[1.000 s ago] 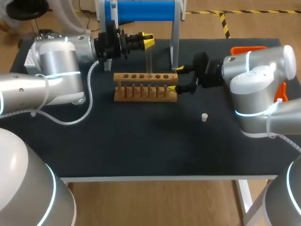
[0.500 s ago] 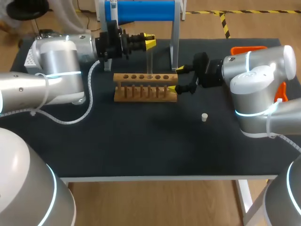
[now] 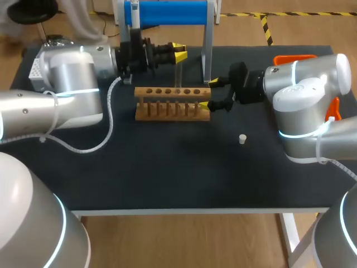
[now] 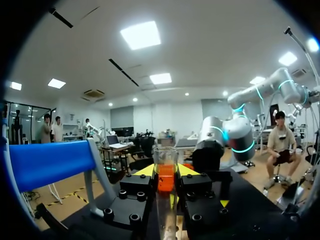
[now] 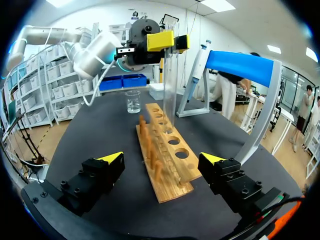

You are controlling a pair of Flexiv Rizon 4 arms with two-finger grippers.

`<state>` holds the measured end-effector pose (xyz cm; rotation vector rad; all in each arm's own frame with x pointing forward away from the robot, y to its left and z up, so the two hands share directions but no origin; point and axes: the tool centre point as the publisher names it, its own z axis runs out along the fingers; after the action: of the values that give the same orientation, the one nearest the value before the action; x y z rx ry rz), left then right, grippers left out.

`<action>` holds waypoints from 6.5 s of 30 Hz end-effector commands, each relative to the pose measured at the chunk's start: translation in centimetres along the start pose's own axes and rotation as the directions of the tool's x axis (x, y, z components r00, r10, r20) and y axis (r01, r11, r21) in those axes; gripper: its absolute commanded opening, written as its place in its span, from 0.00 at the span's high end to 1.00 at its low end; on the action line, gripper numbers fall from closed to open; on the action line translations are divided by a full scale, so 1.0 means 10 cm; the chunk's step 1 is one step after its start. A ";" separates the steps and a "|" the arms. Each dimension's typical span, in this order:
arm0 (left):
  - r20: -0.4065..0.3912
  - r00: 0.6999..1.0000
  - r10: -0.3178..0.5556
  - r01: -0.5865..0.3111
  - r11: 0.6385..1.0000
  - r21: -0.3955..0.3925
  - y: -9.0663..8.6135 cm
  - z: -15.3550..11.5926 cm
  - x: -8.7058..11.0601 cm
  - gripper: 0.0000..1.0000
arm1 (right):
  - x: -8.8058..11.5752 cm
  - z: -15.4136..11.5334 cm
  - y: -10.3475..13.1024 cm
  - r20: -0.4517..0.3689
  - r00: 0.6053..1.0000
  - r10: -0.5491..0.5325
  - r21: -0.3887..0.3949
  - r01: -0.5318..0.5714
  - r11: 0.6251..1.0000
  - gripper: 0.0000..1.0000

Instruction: Invert the test tube, pick up the pipette, mount the tip to pipette, aspirate from beaker and dispense into the tube, eject the tip, return the pipette, and cap with the stopper.

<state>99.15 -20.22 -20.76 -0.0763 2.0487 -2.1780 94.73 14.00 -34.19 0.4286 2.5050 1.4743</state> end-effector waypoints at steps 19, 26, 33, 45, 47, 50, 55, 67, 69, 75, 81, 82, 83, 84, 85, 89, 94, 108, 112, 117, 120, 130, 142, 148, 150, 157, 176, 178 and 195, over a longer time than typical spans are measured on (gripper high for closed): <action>-0.031 0.999 0.015 -0.016 0.999 -0.038 0.12 -0.08 0.04 1.00 | 0.00 0.00 0.00 0.000 1.000 0.000 0.001 0.000 1.000 0.00; -0.041 0.999 0.019 -0.021 0.998 -0.056 0.17 -0.10 0.04 1.00 | 0.00 0.00 0.00 0.000 1.000 0.000 0.001 0.000 1.000 0.00; -0.063 0.998 0.002 -0.008 0.996 -0.094 0.24 -0.08 0.01 1.00 | 0.00 0.00 0.00 0.000 1.000 0.000 0.001 0.000 1.000 0.00; -0.065 0.998 -0.006 -0.001 0.994 -0.106 0.33 -0.08 -0.03 1.00 | 0.00 0.00 0.00 0.000 1.000 0.000 0.001 0.000 1.000 0.00; -0.066 0.998 -0.013 0.006 0.994 -0.109 0.35 -0.08 -0.03 1.00 | 0.00 0.00 0.00 0.000 1.000 0.000 0.001 0.000 1.000 0.00; -0.065 0.998 -0.023 0.015 0.994 -0.112 0.38 -0.08 -0.03 1.00 | 0.00 0.00 0.00 0.000 1.000 0.000 0.001 0.000 1.000 0.00; -0.072 0.997 -0.035 0.026 0.992 -0.123 0.43 -0.07 -0.03 1.00 | 0.00 0.00 0.00 0.000 1.000 0.000 0.001 0.000 1.000 0.00; -0.068 0.997 -0.033 0.024 0.991 -0.134 0.50 -0.08 -0.04 1.00 | 0.00 0.00 0.00 0.000 1.000 0.000 0.001 0.000 1.000 0.00; -0.067 0.997 -0.034 0.025 0.990 -0.136 0.51 -0.09 -0.04 1.00 | 0.00 0.00 0.00 0.000 1.000 0.000 0.001 0.000 1.000 0.00; -0.067 0.997 -0.039 0.029 0.990 -0.137 0.54 -0.09 -0.03 1.00 | 0.00 0.00 0.00 0.000 1.000 0.000 0.001 0.000 1.000 0.00; -0.061 0.997 -0.042 0.034 0.990 -0.133 0.58 -0.10 -0.03 1.00 | 0.00 0.00 0.00 0.000 1.000 0.000 0.001 0.000 1.000 0.00; -0.061 0.997 -0.043 0.035 0.990 -0.134 0.59 -0.10 -0.03 1.00 | 0.00 0.00 0.00 0.000 1.000 0.000 0.001 0.000 1.000 0.00; -0.061 0.997 -0.045 0.036 0.990 -0.134 0.60 -0.10 -0.02 1.00 | 0.00 0.00 0.00 0.000 1.000 0.000 0.001 0.000 1.000 0.00; -0.061 0.997 -0.045 0.037 0.990 -0.135 0.60 -0.10 -0.02 1.00 | 0.00 0.00 0.00 0.000 1.000 0.000 0.001 0.000 1.000 0.00; -0.062 0.997 -0.046 0.037 0.990 -0.135 0.61 -0.09 -0.02 1.00 | 0.00 0.00 0.00 0.000 1.000 0.000 0.001 0.000 1.000 0.00; -0.064 0.997 -0.048 0.039 0.990 -0.139 0.63 -0.09 -0.02 1.00 | 0.00 0.00 0.00 0.000 1.000 0.000 0.001 0.000 1.000 0.00; -0.057 0.997 -0.057 0.048 0.987 -0.154 0.65 -0.10 -0.02 1.00 | 0.00 0.00 0.00 0.000 1.000 0.000 0.001 0.000 1.000 0.00; -0.070 0.991 -0.113 0.099 0.978 -0.183 0.51 -0.21 0.03 0.00 | 0.00 0.00 0.00 0.000 1.000 0.000 0.001 0.000 1.000 0.00; -0.060 0.990 -0.127 0.113 0.973 -0.199 0.38 -0.41 0.08 0.00 | 0.00 0.00 0.00 0.000 1.000 0.000 0.001 0.000 1.000 0.00; -0.030 0.989 -0.145 0.134 0.963 -0.236 0.18 -0.75 0.16 0.00 | 0.00 0.00 0.00 0.000 1.000 0.000 0.001 0.000 1.000 0.00; 0.000 0.987 -0.159 0.154 0.956 -0.248 0.10 -1.02 0.20 0.00 | 0.00 0.00 0.00 0.000 1.000 0.000 0.001 0.000 1.000 0.00; 0.142 0.971 -0.192 0.227 0.924 -0.309 0.04 -1.67 0.19 0.00 | 0.00 0.00 0.00 0.000 1.000 0.000 0.001 0.000 1.000 0.00; 0.142 0.971 -0.192 0.227 0.924 -0.309 0.04 -1.67 0.19 0.00 | 0.00 0.00 0.00 0.000 1.000 0.000 0.001 0.000 1.000 0.00; 0.142 0.971 -0.192 0.227 0.924 -0.309 0.04 -1.67 0.19 0.00 | 0.00 0.00 0.00 0.000 1.000 0.000 0.001 0.000 1.000 0.00; 0.142 0.971 -0.192 0.227 0.924 -0.309 0.04 -1.67 0.19 0.00 | 0.00 0.00 0.00 0.000 1.000 0.000 0.001 0.000 1.000 0.00; 0.164 0.968 -0.192 0.233 0.930 -0.286 0.08 -1.83 0.16 0.00 | 0.00 0.00 0.00 0.000 1.000 0.000 0.001 0.000 1.000 0.00; 0.602 0.785 -0.148 0.407 0.855 -0.321 0.36 -3.62 -0.27 0.00 | 0.00 0.00 0.00 0.000 1.000 0.000 0.001 0.000 1.000 0.00; 0.643 0.754 -0.134 0.423 0.848 -0.320 0.37 -3.76 -0.30 0.00 | 0.00 0.00 0.00 0.000 1.000 0.000 0.001 0.000 1.000 0.00; 0.879 0.478 0.007 0.441 0.863 -0.247 0.45 -4.25 -0.51 0.00 | 0.00 0.00 0.00 0.000 1.000 0.000 0.001 0.000 1.000 0.00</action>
<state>98.81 22.78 -27.39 -1.2764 1.9500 -1.2369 94.73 14.00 -34.19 0.4287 2.5049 1.4742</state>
